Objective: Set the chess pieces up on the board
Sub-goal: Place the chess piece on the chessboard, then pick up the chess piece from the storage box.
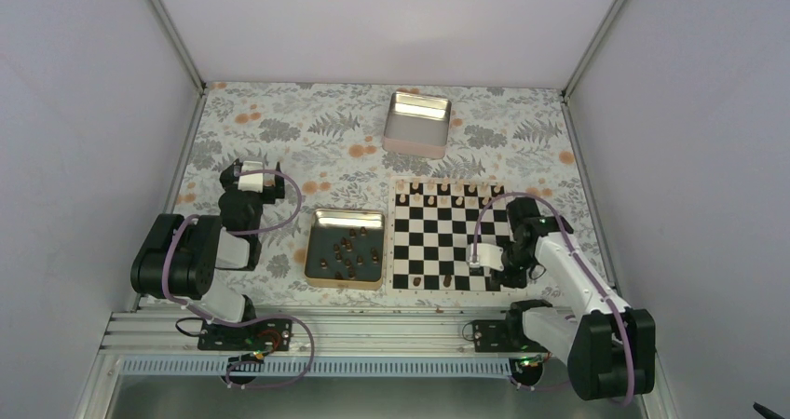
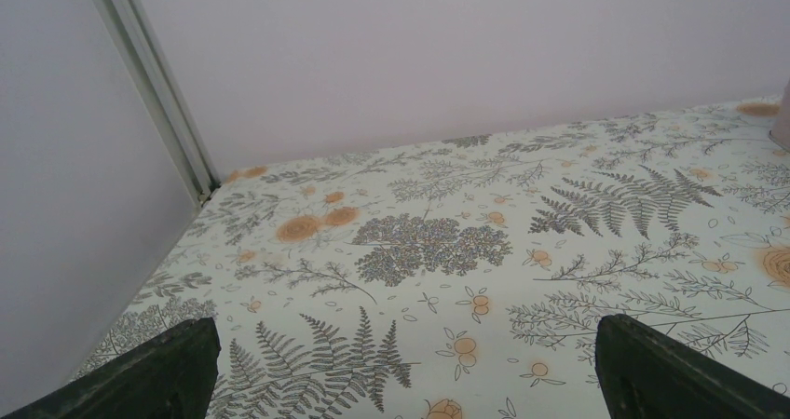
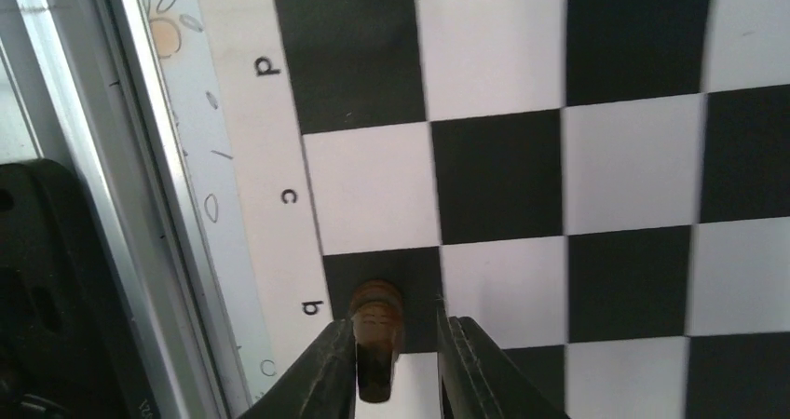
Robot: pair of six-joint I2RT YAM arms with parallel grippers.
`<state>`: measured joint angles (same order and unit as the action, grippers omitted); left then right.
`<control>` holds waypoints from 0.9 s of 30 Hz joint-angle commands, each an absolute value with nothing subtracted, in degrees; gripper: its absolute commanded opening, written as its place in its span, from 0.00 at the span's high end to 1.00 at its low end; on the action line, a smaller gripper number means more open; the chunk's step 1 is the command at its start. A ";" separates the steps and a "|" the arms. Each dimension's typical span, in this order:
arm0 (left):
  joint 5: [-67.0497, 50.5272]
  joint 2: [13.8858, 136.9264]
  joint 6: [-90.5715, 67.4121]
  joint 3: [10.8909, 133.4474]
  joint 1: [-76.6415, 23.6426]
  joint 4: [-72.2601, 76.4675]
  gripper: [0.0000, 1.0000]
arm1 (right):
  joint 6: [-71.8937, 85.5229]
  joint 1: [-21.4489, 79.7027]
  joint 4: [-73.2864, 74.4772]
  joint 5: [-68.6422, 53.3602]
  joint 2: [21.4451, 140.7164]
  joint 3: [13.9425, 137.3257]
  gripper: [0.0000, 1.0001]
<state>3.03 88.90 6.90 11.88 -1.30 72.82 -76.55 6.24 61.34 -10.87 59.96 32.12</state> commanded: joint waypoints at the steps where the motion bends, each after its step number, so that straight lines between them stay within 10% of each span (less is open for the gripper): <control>1: 3.03 89.57 6.69 12.24 -1.49 75.67 0.00 | -76.79 5.76 63.73 -13.90 59.72 37.56 0.74; 11: 3.03 89.56 6.71 12.22 -1.50 75.70 0.00 | -73.93 7.91 68.20 -22.75 69.66 54.43 0.71; 27: 3.01 89.51 6.75 12.12 -1.52 75.70 0.00 | -50.15 44.86 46.28 -21.09 99.74 81.00 0.69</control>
